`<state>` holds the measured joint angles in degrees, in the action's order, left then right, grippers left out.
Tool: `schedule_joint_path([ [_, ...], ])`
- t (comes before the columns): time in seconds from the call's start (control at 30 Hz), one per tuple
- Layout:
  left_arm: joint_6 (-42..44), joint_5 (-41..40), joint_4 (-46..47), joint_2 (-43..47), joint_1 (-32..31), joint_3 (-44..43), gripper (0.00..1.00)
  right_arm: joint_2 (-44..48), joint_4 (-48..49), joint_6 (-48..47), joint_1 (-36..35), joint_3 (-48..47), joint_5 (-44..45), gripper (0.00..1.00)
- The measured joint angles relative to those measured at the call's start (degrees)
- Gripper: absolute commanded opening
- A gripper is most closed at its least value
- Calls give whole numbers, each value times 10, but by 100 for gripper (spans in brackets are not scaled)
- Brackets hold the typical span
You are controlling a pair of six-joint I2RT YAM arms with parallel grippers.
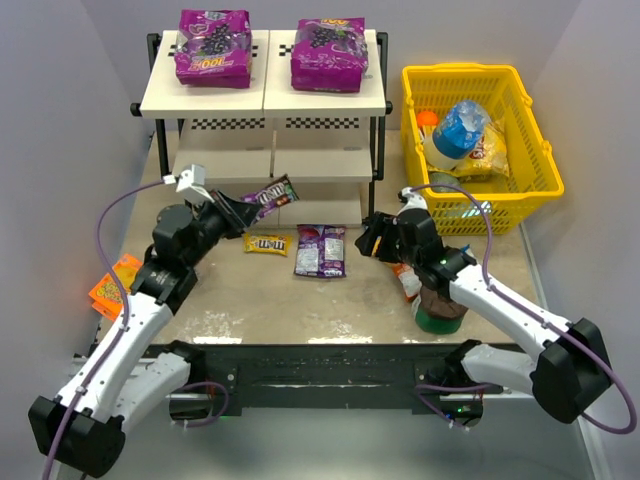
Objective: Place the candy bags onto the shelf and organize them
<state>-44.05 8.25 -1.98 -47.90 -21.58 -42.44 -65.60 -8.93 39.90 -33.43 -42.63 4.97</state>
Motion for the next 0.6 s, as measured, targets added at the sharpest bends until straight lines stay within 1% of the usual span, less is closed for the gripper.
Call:
schedule_joint_path([
  [0.07, -2, -3, -10, -1, 36, -12, 0, 5, -8, 1, 0, 0, 0, 67],
  [0.3, -24, -13, -23, -14, 123, -19, 0, 31, -14, 3, 0, 0, 0, 67],
  [0.43, -48, -35, -17, -16, 157, -19, 0, 37, -21, 4, 0, 0, 0, 67],
  [0.6, -83, -93, 18, -18, 171, -19, 0, 39, -26, 5, 0, 0, 0, 67],
])
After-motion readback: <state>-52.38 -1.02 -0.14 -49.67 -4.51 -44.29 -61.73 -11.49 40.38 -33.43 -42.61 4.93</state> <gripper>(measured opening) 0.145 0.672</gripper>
